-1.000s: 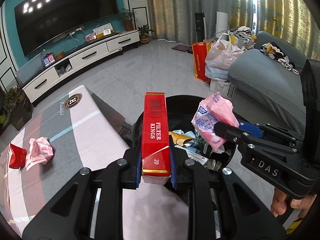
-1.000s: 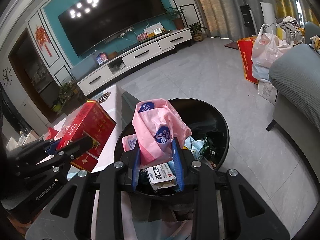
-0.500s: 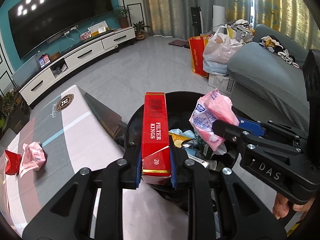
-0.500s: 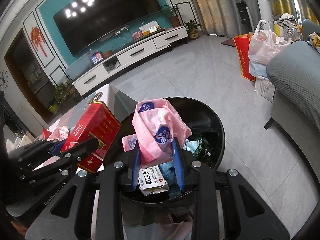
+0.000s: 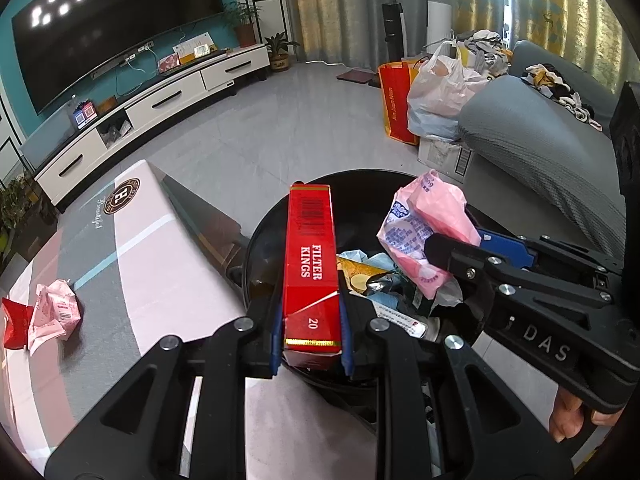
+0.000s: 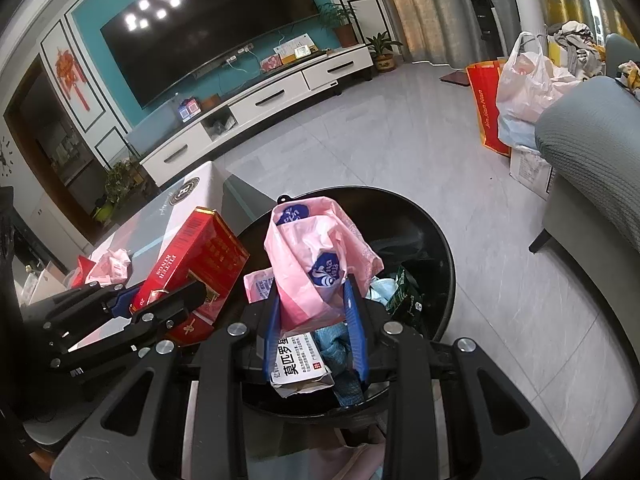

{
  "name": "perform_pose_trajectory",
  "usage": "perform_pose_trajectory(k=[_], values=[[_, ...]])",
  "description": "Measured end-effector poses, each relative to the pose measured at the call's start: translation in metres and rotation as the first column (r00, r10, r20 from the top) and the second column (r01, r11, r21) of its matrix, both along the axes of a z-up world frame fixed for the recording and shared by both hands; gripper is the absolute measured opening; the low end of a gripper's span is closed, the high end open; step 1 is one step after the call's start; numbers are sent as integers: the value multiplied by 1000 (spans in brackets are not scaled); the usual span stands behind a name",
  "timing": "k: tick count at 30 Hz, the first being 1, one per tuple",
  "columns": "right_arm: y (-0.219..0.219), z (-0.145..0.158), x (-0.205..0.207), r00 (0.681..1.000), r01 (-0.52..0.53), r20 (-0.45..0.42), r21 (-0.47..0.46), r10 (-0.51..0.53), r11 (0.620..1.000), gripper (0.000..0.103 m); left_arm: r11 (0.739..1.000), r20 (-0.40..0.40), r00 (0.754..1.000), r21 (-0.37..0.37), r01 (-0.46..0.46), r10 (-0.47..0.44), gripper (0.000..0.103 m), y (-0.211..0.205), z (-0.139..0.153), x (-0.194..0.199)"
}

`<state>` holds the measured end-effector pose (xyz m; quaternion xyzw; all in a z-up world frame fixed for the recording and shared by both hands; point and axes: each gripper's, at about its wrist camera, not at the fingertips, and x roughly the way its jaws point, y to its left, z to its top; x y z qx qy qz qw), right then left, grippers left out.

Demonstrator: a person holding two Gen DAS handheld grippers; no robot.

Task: Collect trash
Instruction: 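Carry the red box and pink tissue pack over the black bin and release both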

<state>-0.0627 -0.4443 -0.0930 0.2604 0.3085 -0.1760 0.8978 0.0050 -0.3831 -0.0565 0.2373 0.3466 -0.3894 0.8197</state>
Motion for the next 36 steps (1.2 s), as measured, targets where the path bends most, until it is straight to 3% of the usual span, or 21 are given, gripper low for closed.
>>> perform_pose_trajectory(k=[36], values=[[-6, -9, 8, 999, 0, -40, 21, 0, 1000, 32, 1000, -23, 1000, 21, -16, 16, 23, -3, -13, 7]])
